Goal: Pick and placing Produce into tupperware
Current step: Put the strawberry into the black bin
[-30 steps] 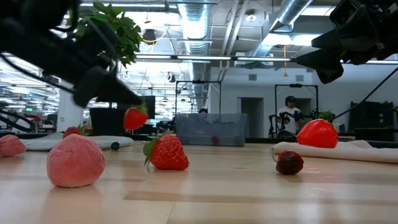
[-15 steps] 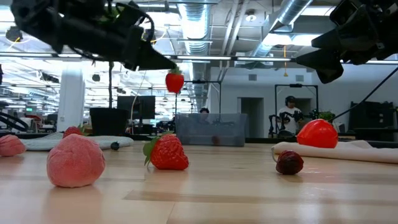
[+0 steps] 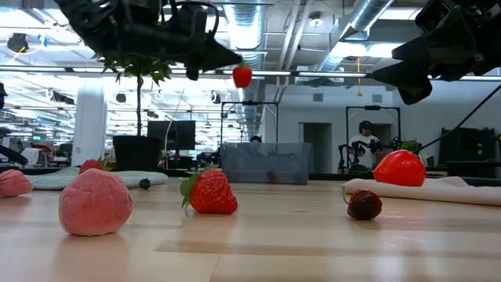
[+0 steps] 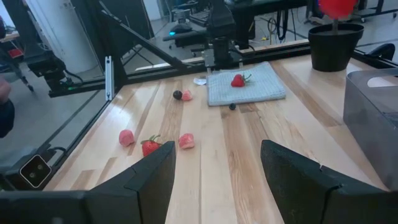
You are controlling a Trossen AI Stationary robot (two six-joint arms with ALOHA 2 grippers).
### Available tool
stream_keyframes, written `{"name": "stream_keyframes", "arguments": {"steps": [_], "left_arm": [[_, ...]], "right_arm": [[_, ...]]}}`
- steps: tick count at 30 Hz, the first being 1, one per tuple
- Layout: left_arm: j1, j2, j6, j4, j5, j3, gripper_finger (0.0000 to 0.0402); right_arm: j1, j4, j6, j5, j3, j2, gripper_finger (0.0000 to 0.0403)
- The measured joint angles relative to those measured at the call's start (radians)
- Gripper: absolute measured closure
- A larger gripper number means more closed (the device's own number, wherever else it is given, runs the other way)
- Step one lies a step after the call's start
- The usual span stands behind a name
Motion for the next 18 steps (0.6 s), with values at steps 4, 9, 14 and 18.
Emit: {"name": "stream_keyframes", "arguments": {"steps": [4, 9, 14, 18], "left_arm": [[0.064, 0.000, -0.107, -0.007, 0.214, 0.038, 0.0401], [0.113, 0.001, -0.192, 0.034, 0.535, 0.045, 0.0401], [0.133, 0.001, -0.196, 0.042, 0.824, 0.046, 0.0401], [0.123, 0.001, -0.163, 0.044, 1.066, 0.046, 0.0401]], "right_arm": [[0.000, 0.000, 0.000, 0.000, 0.000, 0.000, 0.0143], [0.000, 0.000, -0.002, 0.000, 0.000, 0.000, 0.0143], [0.000, 0.000, -0.005, 0.000, 0.000, 0.000, 0.0143], [0.000, 0.000, -0.006, 0.000, 0.000, 0.000, 0.0143]]}}
